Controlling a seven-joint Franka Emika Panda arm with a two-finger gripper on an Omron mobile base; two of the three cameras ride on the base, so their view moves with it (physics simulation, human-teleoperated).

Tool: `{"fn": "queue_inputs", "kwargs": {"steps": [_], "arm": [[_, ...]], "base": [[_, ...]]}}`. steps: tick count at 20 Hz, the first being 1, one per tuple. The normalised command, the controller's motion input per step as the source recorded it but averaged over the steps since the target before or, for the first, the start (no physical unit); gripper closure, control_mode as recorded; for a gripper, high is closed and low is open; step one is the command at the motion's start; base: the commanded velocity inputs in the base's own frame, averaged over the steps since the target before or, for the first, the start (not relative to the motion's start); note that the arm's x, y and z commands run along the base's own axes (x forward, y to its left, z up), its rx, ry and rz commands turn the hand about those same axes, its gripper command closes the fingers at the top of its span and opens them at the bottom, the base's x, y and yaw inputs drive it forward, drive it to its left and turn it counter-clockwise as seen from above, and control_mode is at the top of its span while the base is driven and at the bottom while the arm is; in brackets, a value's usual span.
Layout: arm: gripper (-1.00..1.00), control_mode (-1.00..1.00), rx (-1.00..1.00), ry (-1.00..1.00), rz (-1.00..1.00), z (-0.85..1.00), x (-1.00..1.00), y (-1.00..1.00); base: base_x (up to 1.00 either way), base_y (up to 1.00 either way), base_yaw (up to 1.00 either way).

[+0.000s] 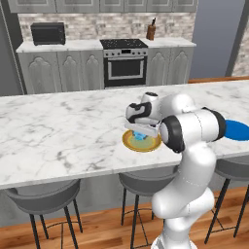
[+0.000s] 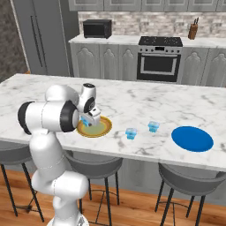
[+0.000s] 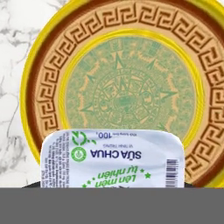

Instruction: Place two yogurt containers on each plate.

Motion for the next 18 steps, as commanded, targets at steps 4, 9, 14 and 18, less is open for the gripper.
{"fn": "queue_inputs", "kwargs": {"steps": [4, 9, 14, 18], "arm": [[1.00, -1.00, 0.00, 0.02, 0.00, -0.16, 0.12, 0.01], [1.00, -1.00, 0.00, 0.01, 0.00, -0.19, 0.08, 0.04], [1.00, -1.00, 0.00, 0.04, 0.00, -0.16, 0.02, 0.08], [1.00, -1.00, 0.00, 0.10, -0.01, -0.17, 0.00, 0.09]], "base": [[0.00, 0.00, 0.00], [0.00, 0.00, 0.00], [0.00, 0.00, 0.00], [0.00, 0.00, 0.00]]}}
